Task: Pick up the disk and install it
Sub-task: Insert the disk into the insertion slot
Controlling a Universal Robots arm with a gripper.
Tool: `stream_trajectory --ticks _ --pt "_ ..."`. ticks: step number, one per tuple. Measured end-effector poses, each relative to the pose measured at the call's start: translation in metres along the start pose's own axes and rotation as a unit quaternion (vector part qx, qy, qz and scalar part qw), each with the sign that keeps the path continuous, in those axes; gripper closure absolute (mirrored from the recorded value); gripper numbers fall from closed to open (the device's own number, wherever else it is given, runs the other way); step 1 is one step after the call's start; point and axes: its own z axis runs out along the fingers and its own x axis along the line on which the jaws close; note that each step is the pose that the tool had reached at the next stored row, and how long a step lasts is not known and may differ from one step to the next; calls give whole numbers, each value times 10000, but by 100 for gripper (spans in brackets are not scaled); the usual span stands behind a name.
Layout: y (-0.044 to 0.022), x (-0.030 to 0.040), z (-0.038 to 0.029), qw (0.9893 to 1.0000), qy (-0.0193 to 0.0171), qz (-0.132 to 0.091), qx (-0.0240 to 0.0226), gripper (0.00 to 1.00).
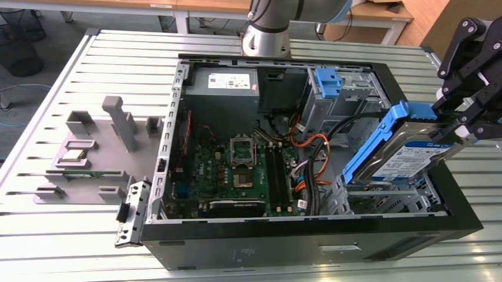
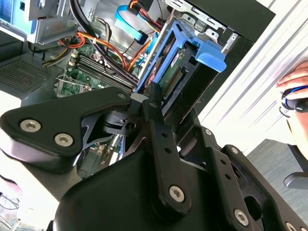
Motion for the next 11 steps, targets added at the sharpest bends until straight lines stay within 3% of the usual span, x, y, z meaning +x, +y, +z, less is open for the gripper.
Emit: stream_trajectory --ticks 11 --pt "0 0 4 10000 4 -47 -3 65"
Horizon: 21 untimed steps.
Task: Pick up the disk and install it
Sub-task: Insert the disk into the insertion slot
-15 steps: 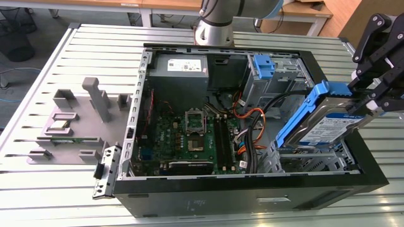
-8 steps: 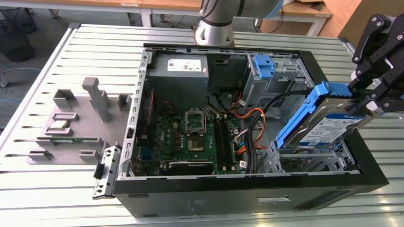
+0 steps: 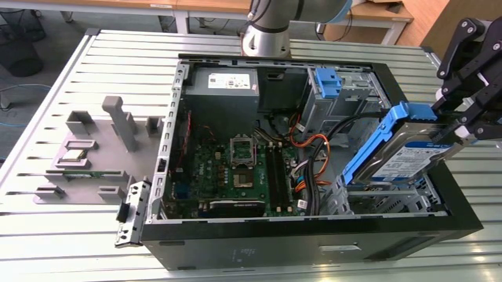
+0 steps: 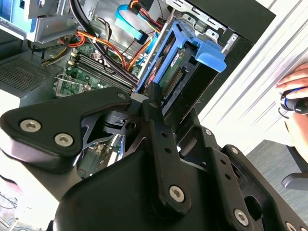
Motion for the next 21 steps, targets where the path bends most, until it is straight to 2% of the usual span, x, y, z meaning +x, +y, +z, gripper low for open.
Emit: stream_trajectory --ticks 8,21 --pt "-1 2 19 10000 19 1 1 65" --pt "-2 3 36 10000 19 8 1 65"
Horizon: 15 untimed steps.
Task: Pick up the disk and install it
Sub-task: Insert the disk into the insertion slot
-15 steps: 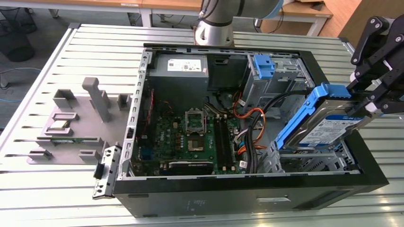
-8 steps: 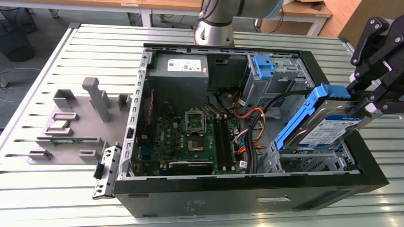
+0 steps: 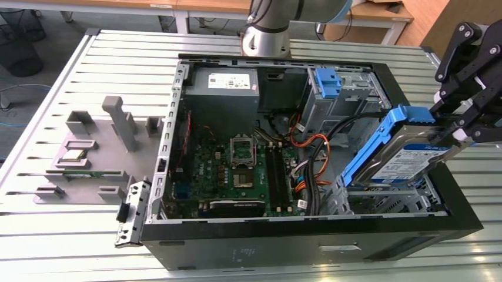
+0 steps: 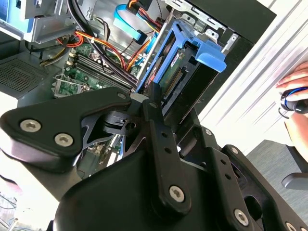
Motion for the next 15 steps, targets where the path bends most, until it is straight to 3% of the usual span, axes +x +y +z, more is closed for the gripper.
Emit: stream_trajectory --ticks 10,15 --pt "-4 4 70 10000 0 0 0 65" --pt "-4 5 73 10000 0 0 0 65"
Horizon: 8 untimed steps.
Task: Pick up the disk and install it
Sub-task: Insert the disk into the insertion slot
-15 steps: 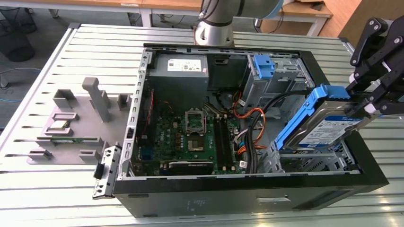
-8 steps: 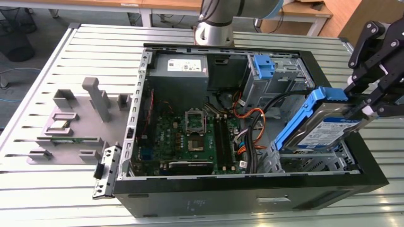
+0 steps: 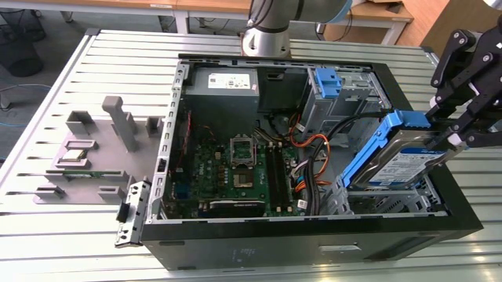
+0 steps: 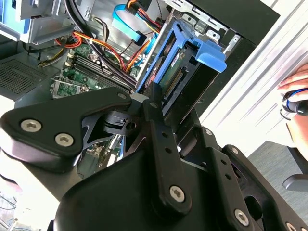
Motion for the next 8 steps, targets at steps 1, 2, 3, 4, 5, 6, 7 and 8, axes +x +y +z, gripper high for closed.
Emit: stream_trajectory --ticks 1,2,3,4,5,6,7,8 --pt "0 0 0 10000 0 0 0 65" --pt "0 0 1 10000 0 0 0 65" --pt "-4 0 1 10000 -1 0 0 65" --pt "-10 0 2 10000 -2 -1 0 65" --pt "-16 0 2 10000 -1 -1 0 65" --pt "-20 -1 1 10000 0 0 0 65" --pt "-21 -1 1 10000 0 0 0 65" --pt "-21 -1 0 10000 0 0 0 65"
